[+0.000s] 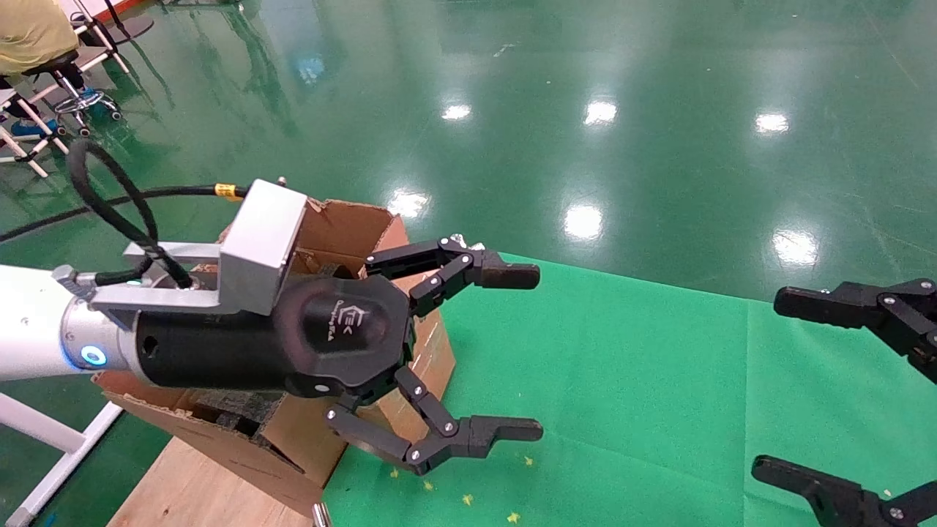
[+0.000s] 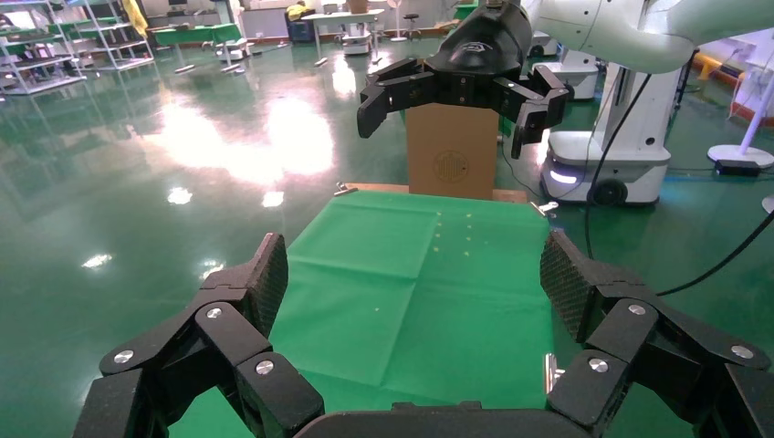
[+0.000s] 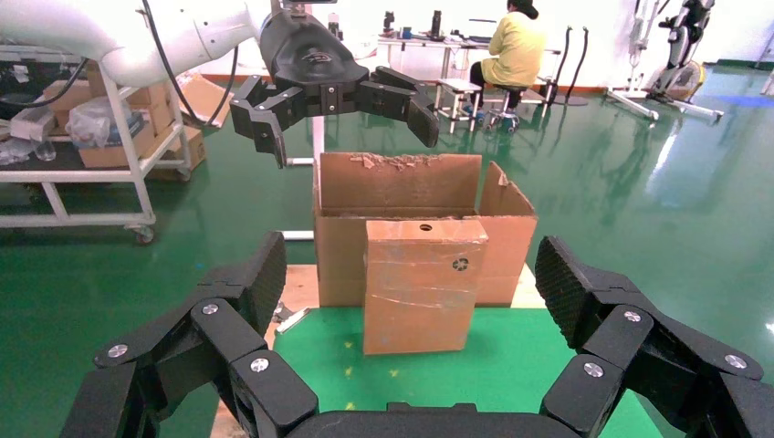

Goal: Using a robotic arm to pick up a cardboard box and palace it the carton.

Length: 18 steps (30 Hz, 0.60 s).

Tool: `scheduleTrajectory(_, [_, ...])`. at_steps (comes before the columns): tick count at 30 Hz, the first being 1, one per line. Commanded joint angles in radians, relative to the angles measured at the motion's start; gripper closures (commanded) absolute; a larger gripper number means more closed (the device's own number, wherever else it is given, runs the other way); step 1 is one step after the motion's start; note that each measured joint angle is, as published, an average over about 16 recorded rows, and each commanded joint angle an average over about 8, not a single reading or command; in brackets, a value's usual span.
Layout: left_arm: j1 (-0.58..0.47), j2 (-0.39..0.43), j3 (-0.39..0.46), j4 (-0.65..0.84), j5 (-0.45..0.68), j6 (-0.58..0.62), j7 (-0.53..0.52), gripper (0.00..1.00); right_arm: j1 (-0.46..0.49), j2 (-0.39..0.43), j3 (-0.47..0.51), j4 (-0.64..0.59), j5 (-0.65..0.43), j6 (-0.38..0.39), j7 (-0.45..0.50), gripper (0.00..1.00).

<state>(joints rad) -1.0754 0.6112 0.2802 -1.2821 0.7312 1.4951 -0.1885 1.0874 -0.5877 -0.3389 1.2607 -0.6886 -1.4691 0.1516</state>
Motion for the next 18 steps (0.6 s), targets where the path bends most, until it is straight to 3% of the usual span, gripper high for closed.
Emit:
scheduleTrajectory(1, [0.000,0.000,0.000,0.000,0.000,0.000,0.000,0.00,0.000,0.000,0.000,0.000,0.000,0.000,0.000,0.98])
scheduleTrajectory(10, [-0.016,-0.022,0.005,0.013,0.020,-0.007,-0.029,0.00,0.000,0.000,0.000,0.000,0.000,0.000,0.000,1.00])
scheduleTrajectory(18, [-0.105,-0.097,0.050,0.030,0.149,-0.036,-0.178,0.00,0.000,0.000,0.000,0.000,0.000,0.000,0.000,1.00])
